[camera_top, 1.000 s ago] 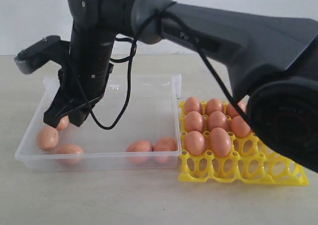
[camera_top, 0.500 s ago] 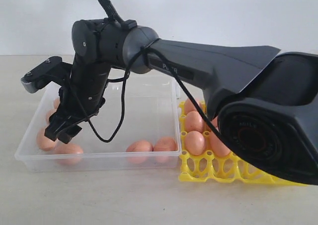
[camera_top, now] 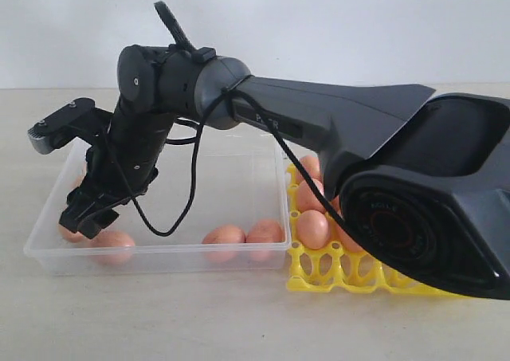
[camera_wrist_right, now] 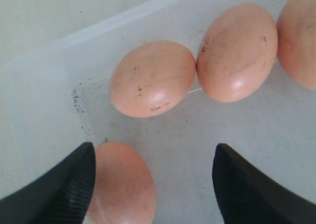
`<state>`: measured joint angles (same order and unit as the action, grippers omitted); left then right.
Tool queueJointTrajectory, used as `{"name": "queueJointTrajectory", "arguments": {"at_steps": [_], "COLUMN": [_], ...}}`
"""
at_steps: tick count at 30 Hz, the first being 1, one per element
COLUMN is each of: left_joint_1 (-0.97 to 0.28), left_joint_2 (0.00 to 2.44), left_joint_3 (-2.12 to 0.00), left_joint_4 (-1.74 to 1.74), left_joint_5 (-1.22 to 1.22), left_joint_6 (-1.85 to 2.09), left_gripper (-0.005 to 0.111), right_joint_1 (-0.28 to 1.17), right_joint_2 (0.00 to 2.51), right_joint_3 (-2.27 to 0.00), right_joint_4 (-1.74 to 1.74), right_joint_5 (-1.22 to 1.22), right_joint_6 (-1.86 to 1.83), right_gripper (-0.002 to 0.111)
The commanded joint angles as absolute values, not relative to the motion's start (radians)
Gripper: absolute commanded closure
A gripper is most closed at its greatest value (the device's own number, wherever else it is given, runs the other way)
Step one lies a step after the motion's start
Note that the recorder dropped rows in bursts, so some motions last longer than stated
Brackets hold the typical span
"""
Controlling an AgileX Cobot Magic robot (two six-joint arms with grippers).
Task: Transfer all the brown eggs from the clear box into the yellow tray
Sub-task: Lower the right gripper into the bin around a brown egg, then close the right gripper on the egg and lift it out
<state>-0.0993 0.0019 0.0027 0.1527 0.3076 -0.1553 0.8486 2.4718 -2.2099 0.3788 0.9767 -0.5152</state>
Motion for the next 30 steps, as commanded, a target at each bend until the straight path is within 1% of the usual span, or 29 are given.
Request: {"name": "queueJointTrajectory", "arguments": {"at_steps": [1,6,20,22,24,25,27,28,30], "left_joint_1": [-0.103,-0.103,-0.103,-0.103,-0.103,-0.103,-0.103,-0.103,-0.103], "left_joint_2": [0.000,0.000,0.000,0.000,0.000,0.000,0.000,0.000,0.000], "left_joint_3": [0.000,0.000,0.000,0.000,0.000,0.000,0.000,0.000,0.000], "left_joint_4": [0.147,0.147,0.141,0.142,0.148,0.150,0.150,0.150,0.150], "left_joint_5": [0.277,0.279,0.274,0.270,0.286,0.298,0.305,0.300,0.279], "left_joint_6": [-0.165,-0.165,-0.165,-0.165,-0.165,-0.165,-0.165,-0.165,-0.165], "left_gripper": [0.085,0.085,0.085,0.085,0.085,0.085,0.085,0.085,0.085], "right_joint_1": [0.849,0.849,0.847,0.847,0.847,0.847,0.847,0.847,0.847], "right_joint_2": [2.471,2.474,2.536,2.536,2.536,2.536,2.536,2.536,2.536], "right_joint_3": [-2.213,-2.213,-2.210,-2.210,-2.210,-2.210,-2.210,-2.210,-2.210], "right_joint_4": [0.419,0.412,0.386,0.374,0.373,0.373,0.373,0.373,0.373], "right_joint_5": [1.015,1.099,1.079,1.074,1.072,1.072,1.081,1.089,1.100], "right_joint_6": [-0.552,-0.559,-0.589,-0.589,-0.586,-0.586,-0.586,-0.586,-0.556], "right_gripper": [0.043,0.043,0.043,0.046,0.056,0.066,0.090,0.106,0.108]}}
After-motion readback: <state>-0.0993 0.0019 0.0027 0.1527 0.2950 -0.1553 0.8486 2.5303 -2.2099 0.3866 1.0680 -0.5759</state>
